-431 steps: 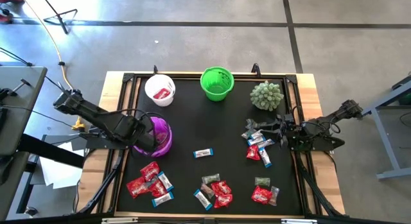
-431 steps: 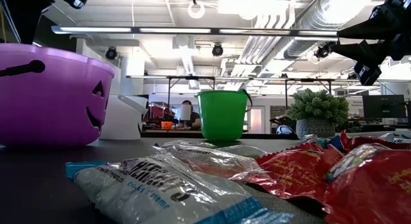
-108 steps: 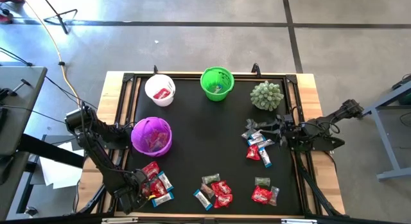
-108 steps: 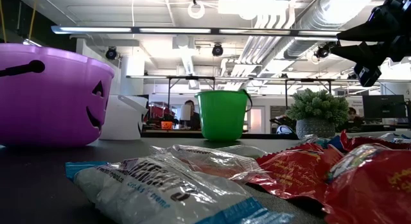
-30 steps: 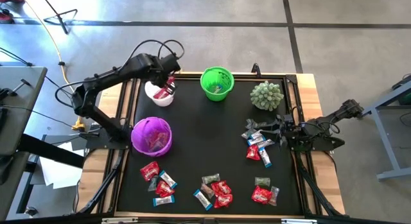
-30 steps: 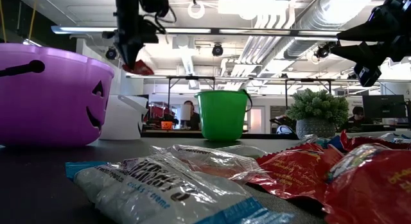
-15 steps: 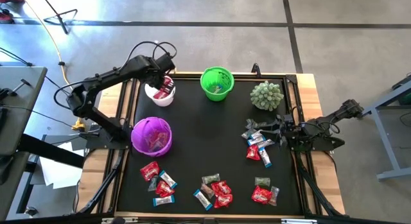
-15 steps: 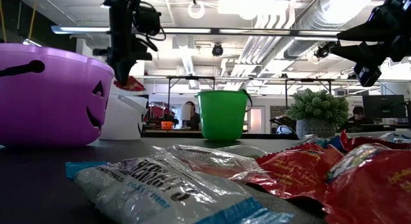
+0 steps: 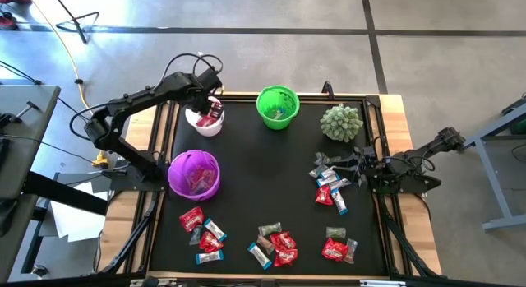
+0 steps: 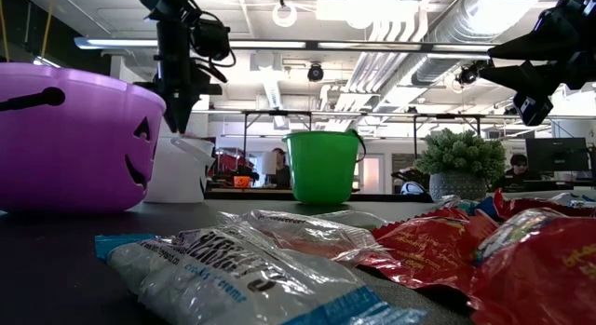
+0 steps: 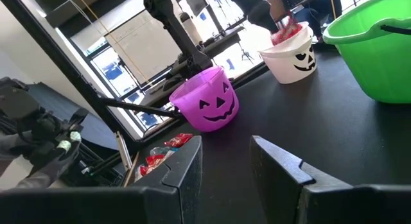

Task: Sort candy
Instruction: Put the red candy into the white bucket

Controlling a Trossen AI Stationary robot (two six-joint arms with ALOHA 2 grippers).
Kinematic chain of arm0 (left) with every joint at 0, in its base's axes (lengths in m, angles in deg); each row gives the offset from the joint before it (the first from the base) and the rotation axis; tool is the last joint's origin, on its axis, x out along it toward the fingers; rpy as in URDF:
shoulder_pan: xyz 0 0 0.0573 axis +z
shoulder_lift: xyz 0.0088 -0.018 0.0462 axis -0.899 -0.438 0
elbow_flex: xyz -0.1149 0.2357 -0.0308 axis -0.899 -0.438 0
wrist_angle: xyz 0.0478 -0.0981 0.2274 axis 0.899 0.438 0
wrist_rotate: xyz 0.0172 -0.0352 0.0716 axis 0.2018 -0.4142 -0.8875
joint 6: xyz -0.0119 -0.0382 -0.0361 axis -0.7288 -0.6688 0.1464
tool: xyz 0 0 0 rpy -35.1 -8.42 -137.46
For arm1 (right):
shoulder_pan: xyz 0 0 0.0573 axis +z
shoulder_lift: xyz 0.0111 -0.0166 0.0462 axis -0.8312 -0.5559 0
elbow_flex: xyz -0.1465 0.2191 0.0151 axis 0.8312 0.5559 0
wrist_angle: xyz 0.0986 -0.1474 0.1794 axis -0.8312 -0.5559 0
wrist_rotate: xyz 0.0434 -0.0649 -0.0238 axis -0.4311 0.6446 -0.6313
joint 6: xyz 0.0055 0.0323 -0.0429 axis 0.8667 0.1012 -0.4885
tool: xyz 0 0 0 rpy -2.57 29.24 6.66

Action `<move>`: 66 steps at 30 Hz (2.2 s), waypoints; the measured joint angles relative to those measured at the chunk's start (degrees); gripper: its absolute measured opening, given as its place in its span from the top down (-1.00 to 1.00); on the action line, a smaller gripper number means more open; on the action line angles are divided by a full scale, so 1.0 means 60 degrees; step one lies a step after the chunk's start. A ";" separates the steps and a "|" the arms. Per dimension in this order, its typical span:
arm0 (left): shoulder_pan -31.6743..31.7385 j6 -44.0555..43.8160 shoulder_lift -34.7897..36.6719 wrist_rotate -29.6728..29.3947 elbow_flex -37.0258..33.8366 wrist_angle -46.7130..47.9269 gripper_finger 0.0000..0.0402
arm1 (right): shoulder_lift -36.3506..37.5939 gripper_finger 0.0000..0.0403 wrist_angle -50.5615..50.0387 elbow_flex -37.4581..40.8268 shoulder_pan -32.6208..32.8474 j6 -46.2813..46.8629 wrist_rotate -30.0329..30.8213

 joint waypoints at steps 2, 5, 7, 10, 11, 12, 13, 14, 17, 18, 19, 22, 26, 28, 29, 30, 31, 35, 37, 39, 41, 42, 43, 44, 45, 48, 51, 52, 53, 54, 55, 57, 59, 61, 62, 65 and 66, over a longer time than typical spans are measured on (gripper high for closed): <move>-0.0004 0.0023 0.0000 0.0000 0.0000 0.0057 0.56 | 0.0000 0.37 0.0000 -0.0002 0.0001 -0.0001 -0.0003; -0.0037 0.0399 0.0002 0.0132 0.0000 0.0285 0.53 | 0.0000 0.37 0.0000 0.0001 0.0001 0.0002 -0.0004; -0.0111 0.0703 0.0080 0.0528 -0.0001 0.0284 0.53 | 0.0000 0.37 0.0000 0.0001 0.0002 0.0002 -0.0006; -0.0489 0.1056 0.0449 0.1160 0.0000 0.0247 0.54 | 0.0000 0.37 -0.0002 0.0000 0.0001 0.0001 -0.0006; -0.0689 0.1060 0.0579 0.1370 0.0000 0.0219 0.55 | 0.0000 0.37 0.0000 0.0001 0.0003 0.0000 -0.0010; -0.0944 0.1004 0.0712 0.1526 0.0000 0.0200 0.55 | 0.0000 0.37 0.0000 -0.0001 0.0003 0.0001 -0.0010; -0.1232 0.0882 0.0850 0.1611 0.0000 0.0197 0.55 | 0.0000 0.37 0.0000 -0.0001 0.0000 0.0002 -0.0013; -0.1560 0.0684 0.0980 0.1654 0.0000 0.0199 0.55 | 0.0000 0.37 0.0000 -0.0002 0.0002 -0.0001 -0.0023; -0.2756 -0.0322 0.1245 0.1661 0.0004 0.0164 0.55 | 0.0000 0.37 0.0000 0.0000 0.0003 0.0002 -0.0044; -0.3187 -0.0779 0.1276 0.1653 0.0004 0.0141 0.55 | 0.0000 0.37 0.0000 0.0000 0.0003 0.0001 -0.0046; -0.3641 -0.1241 0.1279 0.1623 0.0004 0.0128 0.55 | 0.0000 0.37 0.0000 0.0000 0.0003 0.0002 -0.0044; -0.5023 -0.2660 0.1225 0.1446 0.0005 0.0108 0.55 | 0.0000 0.37 0.0000 0.0001 0.0003 0.0002 -0.0043; -0.6895 -0.4693 0.0931 0.1251 0.0007 -0.0363 0.55 | 0.0000 0.37 0.0000 -0.0002 0.0001 0.0000 -0.0043; -0.7772 -0.5695 0.0828 0.1158 0.0011 -0.0596 0.55 | 0.0000 0.37 0.0000 -0.0002 0.0003 -0.0001 -0.0040; -0.8202 -0.6202 0.0765 0.1091 0.0011 -0.0650 0.55 | 0.0000 0.37 0.0000 0.0000 0.0001 0.0002 -0.0039; -0.8598 -0.6676 0.0671 0.1020 0.0011 -0.0767 0.55 | 0.0002 0.37 0.0000 -0.0001 0.0003 0.0001 -0.0039; -0.9000 -0.7140 0.0576 0.0952 0.0011 -0.0942 0.55 | 0.0004 0.37 0.0000 -0.0002 0.0000 0.0001 -0.0039; -1.0446 -0.8583 0.0247 0.0759 0.0011 -0.1302 0.55 | 0.0015 0.37 0.0000 -0.0002 0.0000 -0.0001 -0.0039; -1.1051 -0.9355 0.0059 0.0758 0.0009 -0.1298 0.55 | 0.0004 0.37 0.0000 -0.0002 0.0003 0.0000 -0.0035; -1.1623 -1.0184 -0.0080 0.0781 0.0011 -0.1295 0.55 | 0.0004 0.37 0.0000 -0.0001 0.0003 0.0002 -0.0035; -1.2176 -1.0977 -0.0193 0.0897 0.0011 -0.1302 0.55 | 0.0004 0.37 0.0000 -0.0002 0.0001 -0.0001 -0.0035; -1.2427 -1.1361 -0.0238 0.0931 0.0011 -0.1345 0.55 | 0.0004 0.37 0.0000 -0.0001 0.0000 0.0001 -0.0035; -1.2682 -1.1789 -0.0272 0.0950 0.0011 -0.1365 0.55 | 0.0004 0.37 0.0000 0.0001 -0.0001 -0.0001 -0.0035; -1.2939 -1.2206 -0.0293 0.0954 0.0011 -0.1359 0.55 | 0.0002 0.37 0.0000 0.0000 0.0001 0.0000 -0.0035; -1.3173 -1.2617 -0.0322 0.0960 0.0011 -0.1352 0.55 | 0.0000 0.37 0.0000 -0.0002 -0.0001 0.0002 -0.0032; -1.3856 -1.3936 -0.0382 0.0962 0.0011 -0.1139 0.55 | 0.0005 0.37 0.0000 0.0000 0.0001 0.0001 -0.0032; -1.4377 -1.5154 -0.0498 0.0962 0.0018 -0.0772 0.55 | 0.0004 0.37 0.0000 -0.0001 0.0001 0.0001 -0.0032; -1.4537 -1.5511 -0.0564 0.0970 0.0013 -0.0564 0.55 | 0.0004 0.37 0.0000 0.0001 -0.0001 0.0002 -0.0032; -1.4664 -1.5794 -0.0614 0.0985 0.0004 -0.0321 0.55 | 0.0004 0.37 0.0000 -0.0002 0.0003 -0.0001 -0.0032; -1.4764 -1.5966 -0.0670 0.0999 0.0008 -0.0144 0.55 | 0.0004 0.37 0.0000 0.0001 0.0003 0.0002 -0.0032; -1.4824 -1.6017 -0.0743 0.1033 0.0016 -0.0022 0.55 | 0.0004 0.37 0.0000 0.0000 0.0001 0.0000 -0.0028; -1.4938 -1.6014 -0.0948 0.1067 0.0012 0.0368 0.55 | 0.0004 0.37 0.0000 0.0001 -0.0001 0.0002 -0.0024; -1.4990 -1.6013 -0.1159 0.1108 0.0011 0.0760 0.55 | 0.0010 0.37 0.0000 0.0000 0.0003 0.0000 0.0001; -1.5025 -1.5714 -0.1445 0.1450 0.0011 0.0882 0.55 | -0.0009 0.37 0.0000 -0.0002 0.0001 0.0002 0.0001; -1.5038 -1.5317 -0.1583 0.1642 0.0007 0.0931 0.55 | -0.0015 0.37 0.0000 -0.0002 0.0003 0.0002 0.0001; -1.5054 -1.4008 -0.1999 0.2058 0.0007 0.1028 0.55 | -0.0015 0.37 0.0000 0.0001 0.0003 0.0002 -0.0003; -1.5067 -1.3644 -0.2167 0.2146 0.0007 0.1077 0.55 | -0.0015 0.37 0.0000 -0.0002 0.0002 0.0002 -0.0003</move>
